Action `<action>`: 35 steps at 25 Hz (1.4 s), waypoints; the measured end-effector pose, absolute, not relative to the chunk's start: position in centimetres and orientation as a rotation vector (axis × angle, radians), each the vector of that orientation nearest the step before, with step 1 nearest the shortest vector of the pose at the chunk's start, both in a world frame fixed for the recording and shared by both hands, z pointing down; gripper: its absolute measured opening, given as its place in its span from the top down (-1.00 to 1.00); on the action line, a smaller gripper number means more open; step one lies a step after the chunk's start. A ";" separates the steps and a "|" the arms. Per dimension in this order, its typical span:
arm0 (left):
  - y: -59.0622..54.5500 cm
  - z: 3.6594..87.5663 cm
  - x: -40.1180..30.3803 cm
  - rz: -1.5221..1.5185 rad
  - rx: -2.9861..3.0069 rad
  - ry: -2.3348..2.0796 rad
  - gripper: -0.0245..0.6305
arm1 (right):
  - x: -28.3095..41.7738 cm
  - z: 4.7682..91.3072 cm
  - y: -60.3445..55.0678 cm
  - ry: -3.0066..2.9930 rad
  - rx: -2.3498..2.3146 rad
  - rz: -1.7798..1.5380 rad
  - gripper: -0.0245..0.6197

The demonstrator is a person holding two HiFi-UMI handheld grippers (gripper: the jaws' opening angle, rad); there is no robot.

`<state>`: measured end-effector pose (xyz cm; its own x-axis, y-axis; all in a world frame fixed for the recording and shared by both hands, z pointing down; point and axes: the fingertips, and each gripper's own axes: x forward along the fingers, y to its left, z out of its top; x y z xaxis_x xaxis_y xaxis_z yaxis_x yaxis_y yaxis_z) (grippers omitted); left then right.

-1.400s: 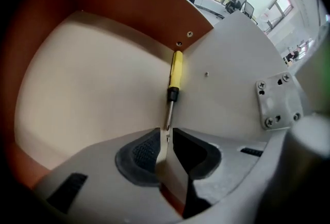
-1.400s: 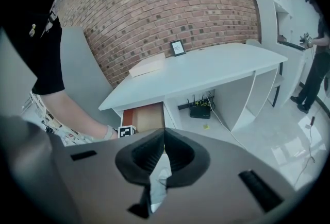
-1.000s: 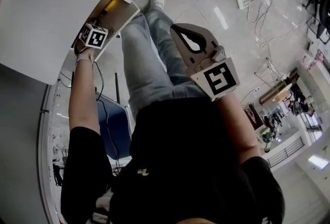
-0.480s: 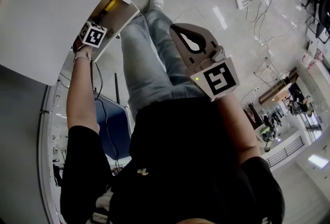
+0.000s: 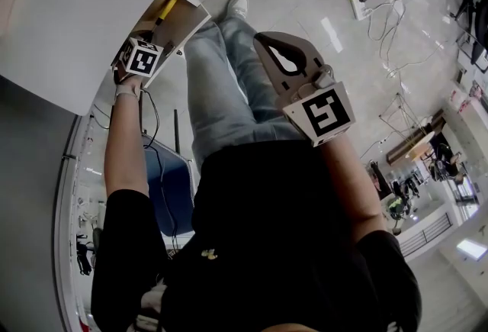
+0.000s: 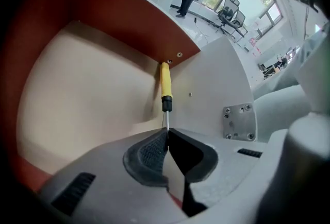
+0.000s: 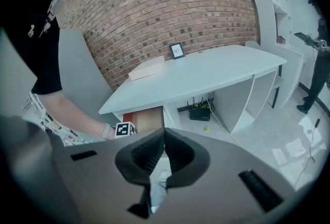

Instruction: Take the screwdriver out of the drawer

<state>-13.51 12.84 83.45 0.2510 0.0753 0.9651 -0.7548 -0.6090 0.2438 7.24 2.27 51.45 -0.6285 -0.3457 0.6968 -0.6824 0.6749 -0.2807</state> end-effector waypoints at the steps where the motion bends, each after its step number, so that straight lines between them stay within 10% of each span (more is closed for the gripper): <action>1: 12.7 83.0 -13.6 1.436 1.793 -0.636 0.90 | 7.2 51.3 2.2 -2.279 0.787 0.711 0.89; 35: 13.4 57.8 -9.8 1.081 1.925 -1.059 0.90 | 2.8 39.2 -0.9 -2.563 0.625 0.452 0.89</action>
<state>-9.82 13.44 57.83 0.3242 -0.3193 0.8905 -0.8837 -0.4382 0.1646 2.81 -0.86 39.24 -0.7905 -0.3479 0.5040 -0.4994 0.8425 -0.2017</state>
